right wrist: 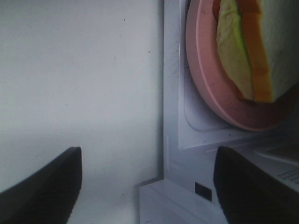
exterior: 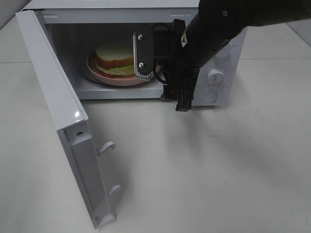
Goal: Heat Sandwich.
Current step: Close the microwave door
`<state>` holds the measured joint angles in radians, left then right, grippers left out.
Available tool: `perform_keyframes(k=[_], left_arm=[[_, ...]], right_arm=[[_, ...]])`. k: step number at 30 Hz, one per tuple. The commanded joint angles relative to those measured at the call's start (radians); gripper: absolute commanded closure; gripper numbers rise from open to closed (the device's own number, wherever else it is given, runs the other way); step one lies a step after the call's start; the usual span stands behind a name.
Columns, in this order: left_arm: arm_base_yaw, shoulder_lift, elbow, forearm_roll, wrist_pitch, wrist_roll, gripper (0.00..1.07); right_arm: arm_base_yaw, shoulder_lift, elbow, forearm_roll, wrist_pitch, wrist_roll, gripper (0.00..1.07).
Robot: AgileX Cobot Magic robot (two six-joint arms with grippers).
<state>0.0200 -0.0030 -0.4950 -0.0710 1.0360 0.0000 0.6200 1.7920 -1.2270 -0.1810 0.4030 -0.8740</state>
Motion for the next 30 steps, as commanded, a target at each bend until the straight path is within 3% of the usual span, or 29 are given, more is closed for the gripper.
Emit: perform_keyframes(k=[1,20,30], left_arm=[[0.002,-0.028,0.002,0.0,-0.009,0.0,0.03],[0.002,-0.028,0.002,0.0,-0.009,0.0,0.03],[0.002,-0.028,0.002,0.0,-0.009,0.0,0.03]], right_arm=[[0.0,-0.068,0.058,0.005,-0.005,0.081,0.32],[0.0,-0.372,0.311,0.002,0.011,0.47,0.32],[0.0,-0.488,0.396,0.0,0.166,0.72,0.32]])
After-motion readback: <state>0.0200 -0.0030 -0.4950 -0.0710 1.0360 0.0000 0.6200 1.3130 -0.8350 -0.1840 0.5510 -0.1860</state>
